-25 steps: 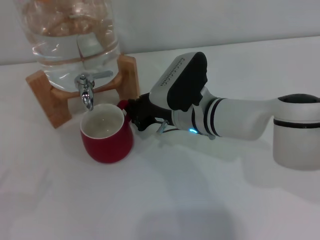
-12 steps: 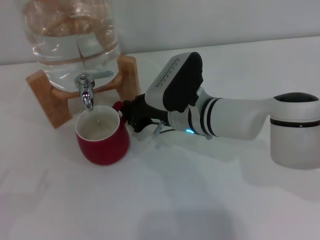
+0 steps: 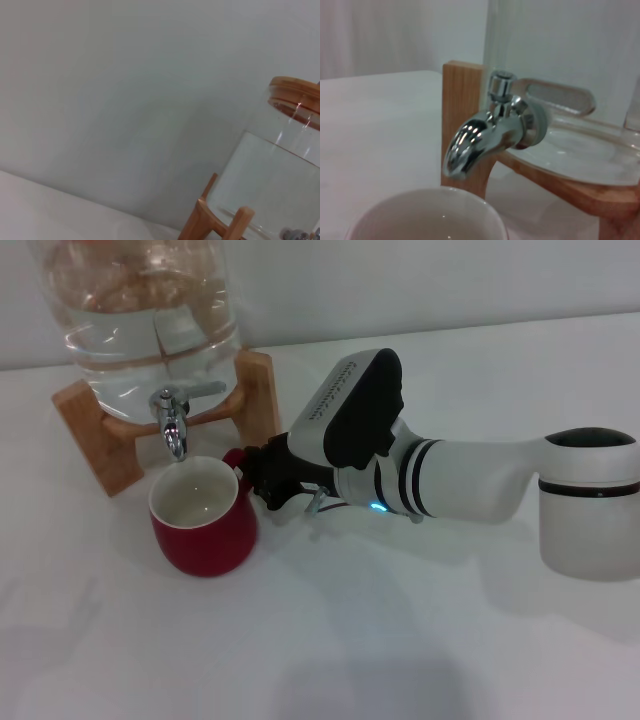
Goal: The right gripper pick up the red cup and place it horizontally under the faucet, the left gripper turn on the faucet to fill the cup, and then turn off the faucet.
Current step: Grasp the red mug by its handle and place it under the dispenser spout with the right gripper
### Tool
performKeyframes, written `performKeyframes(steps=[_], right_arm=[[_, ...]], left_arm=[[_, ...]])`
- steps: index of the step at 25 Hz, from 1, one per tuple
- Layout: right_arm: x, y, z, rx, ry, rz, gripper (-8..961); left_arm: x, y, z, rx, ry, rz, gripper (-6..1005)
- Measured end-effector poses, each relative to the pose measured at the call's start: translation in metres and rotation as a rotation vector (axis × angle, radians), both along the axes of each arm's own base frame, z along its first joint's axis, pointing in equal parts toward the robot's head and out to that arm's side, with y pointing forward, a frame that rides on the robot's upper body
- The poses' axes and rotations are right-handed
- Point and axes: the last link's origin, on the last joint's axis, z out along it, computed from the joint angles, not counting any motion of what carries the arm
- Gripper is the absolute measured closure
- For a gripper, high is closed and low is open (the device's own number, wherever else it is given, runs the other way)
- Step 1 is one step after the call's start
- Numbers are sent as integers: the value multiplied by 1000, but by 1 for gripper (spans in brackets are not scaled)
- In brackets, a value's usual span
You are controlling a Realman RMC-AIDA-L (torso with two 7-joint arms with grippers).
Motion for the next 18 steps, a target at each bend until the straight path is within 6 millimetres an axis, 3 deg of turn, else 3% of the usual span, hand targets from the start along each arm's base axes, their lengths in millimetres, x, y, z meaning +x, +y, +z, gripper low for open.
performKeyframes(steps=[18], right_arm=[[2,-2,-1,-6,3,-11,760]], left_arm=[[2,-1,1,6,-6,-11,194]])
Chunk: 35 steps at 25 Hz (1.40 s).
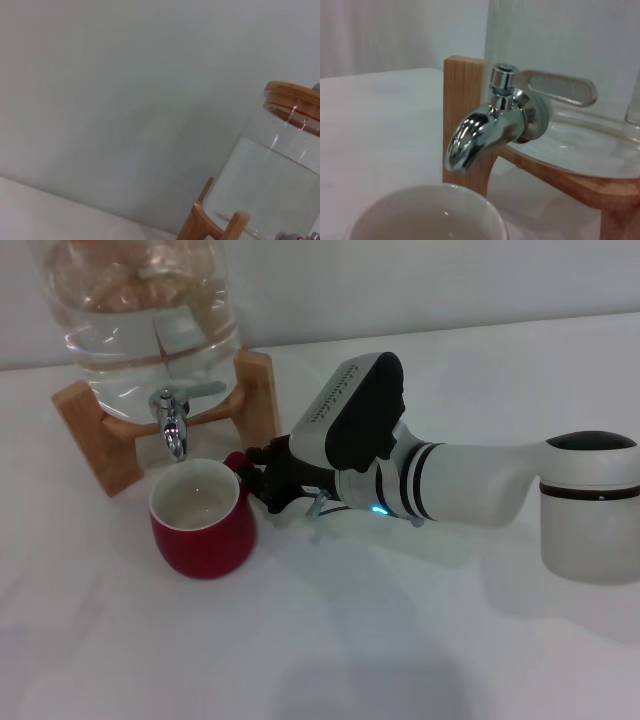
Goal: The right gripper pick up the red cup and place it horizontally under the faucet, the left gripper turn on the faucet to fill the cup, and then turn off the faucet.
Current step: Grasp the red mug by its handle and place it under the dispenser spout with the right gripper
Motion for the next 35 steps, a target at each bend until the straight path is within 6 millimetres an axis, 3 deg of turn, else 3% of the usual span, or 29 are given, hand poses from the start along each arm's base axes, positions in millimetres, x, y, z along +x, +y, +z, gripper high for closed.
performKeyframes(steps=[15,35], right_arm=[[2,-2,1,-2,0,3,758],[21,-8,12,16,18,-41,742]], left_arm=[[0,0,1,1,2,0,195],[-1,0,3,1,4,1,195]])
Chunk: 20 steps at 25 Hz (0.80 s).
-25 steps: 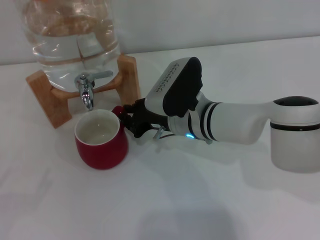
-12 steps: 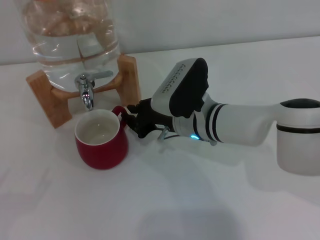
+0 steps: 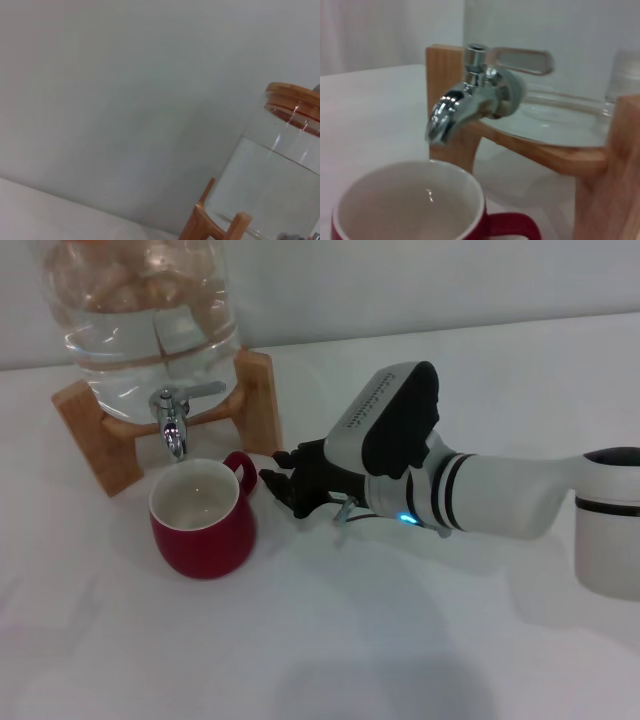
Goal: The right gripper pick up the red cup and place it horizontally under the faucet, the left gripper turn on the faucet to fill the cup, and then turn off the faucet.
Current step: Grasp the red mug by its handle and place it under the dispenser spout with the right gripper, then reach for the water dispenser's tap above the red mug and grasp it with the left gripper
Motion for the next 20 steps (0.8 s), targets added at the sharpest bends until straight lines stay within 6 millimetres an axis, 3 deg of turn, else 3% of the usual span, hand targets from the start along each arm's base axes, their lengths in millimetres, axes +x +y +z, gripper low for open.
performKeyframes(steps=[8,20], right_arm=[[11,-3,23,35,26,-16,710],[48,-14,77,117,43,-88,606]], left_arm=[[1,2,0,0,0,-3,195],[2,4,1,-1,0,-8,195]])
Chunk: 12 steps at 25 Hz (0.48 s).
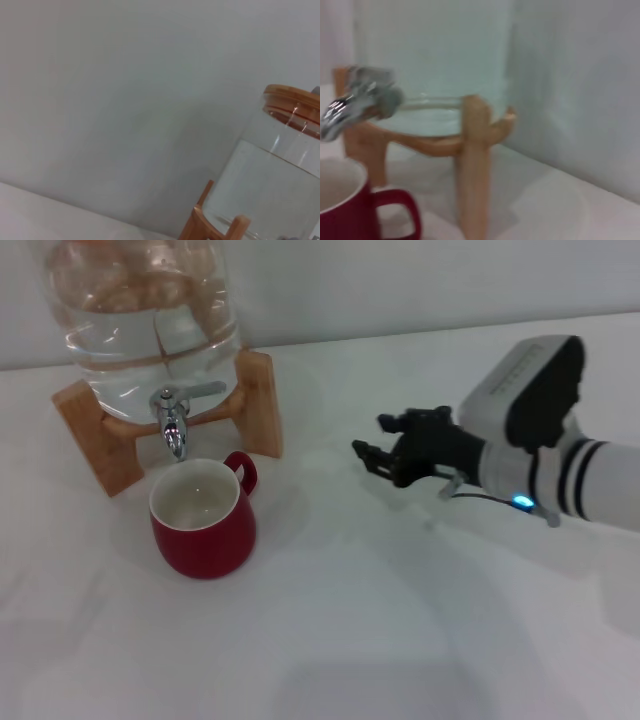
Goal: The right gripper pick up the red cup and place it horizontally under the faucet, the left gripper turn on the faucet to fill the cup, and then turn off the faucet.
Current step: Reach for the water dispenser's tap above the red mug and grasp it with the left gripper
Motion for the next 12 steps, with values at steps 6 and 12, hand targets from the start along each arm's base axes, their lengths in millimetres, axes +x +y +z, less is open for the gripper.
performKeyframes(steps=[6,12], right_arm=[[22,-10,42,77,103,-29,478],[54,-20,93,160,262,-127,374]], left_arm=[[-1,-1,1,-2,2,2,195],[-3,-1,3,-4,2,9,195]])
